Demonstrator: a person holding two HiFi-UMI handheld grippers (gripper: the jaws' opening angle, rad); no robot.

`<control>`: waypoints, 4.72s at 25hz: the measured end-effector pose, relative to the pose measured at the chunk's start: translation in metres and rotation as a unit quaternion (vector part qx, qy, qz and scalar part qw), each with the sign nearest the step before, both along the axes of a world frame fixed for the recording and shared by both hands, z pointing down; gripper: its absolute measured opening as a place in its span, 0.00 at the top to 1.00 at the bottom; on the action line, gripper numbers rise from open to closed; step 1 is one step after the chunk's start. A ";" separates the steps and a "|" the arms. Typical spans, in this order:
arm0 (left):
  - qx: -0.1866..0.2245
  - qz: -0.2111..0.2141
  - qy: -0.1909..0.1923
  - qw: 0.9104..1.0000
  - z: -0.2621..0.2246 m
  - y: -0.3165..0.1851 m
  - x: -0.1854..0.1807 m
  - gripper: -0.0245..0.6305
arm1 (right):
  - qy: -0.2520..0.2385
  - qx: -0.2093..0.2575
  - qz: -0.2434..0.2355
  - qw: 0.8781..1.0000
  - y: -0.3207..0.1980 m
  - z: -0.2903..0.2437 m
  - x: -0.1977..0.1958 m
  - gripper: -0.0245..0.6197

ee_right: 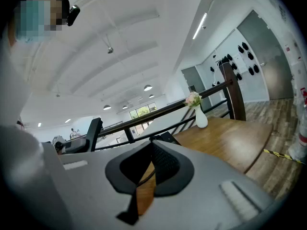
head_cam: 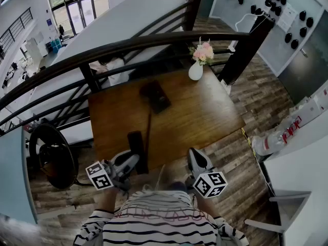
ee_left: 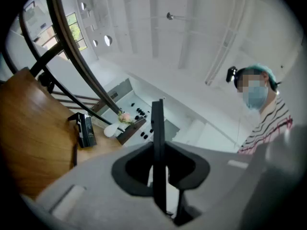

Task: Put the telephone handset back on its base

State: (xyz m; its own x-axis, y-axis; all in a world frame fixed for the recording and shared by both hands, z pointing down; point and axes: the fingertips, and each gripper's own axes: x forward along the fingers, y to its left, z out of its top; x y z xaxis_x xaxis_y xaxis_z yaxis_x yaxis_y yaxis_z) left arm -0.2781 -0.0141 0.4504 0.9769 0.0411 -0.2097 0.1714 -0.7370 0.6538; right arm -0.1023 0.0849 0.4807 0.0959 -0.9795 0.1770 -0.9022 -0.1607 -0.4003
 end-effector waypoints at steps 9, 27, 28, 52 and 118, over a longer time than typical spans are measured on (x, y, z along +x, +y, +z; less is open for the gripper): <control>0.008 -0.037 -0.012 0.999 0.000 0.019 0.041 0.85 | -0.021 0.004 -0.029 0.999 0.010 0.005 0.048 0.96; 0.002 -0.177 -0.017 0.984 0.017 0.083 0.183 0.85 | -0.031 -0.017 -0.187 0.982 0.040 0.024 0.195 0.96; 0.001 -0.184 -0.020 0.983 0.018 0.086 0.186 0.85 | -0.031 -0.018 -0.196 0.980 0.040 0.024 0.198 0.96; -0.001 -0.154 -0.012 0.988 0.005 -0.015 0.237 0.85 | -0.044 -0.007 -0.208 0.977 -0.059 0.008 0.215 0.96; -0.127 -0.260 -0.066 0.955 0.210 -0.317 0.273 0.85 | -0.054 -0.114 -0.299 0.946 -0.216 0.074 0.265 0.96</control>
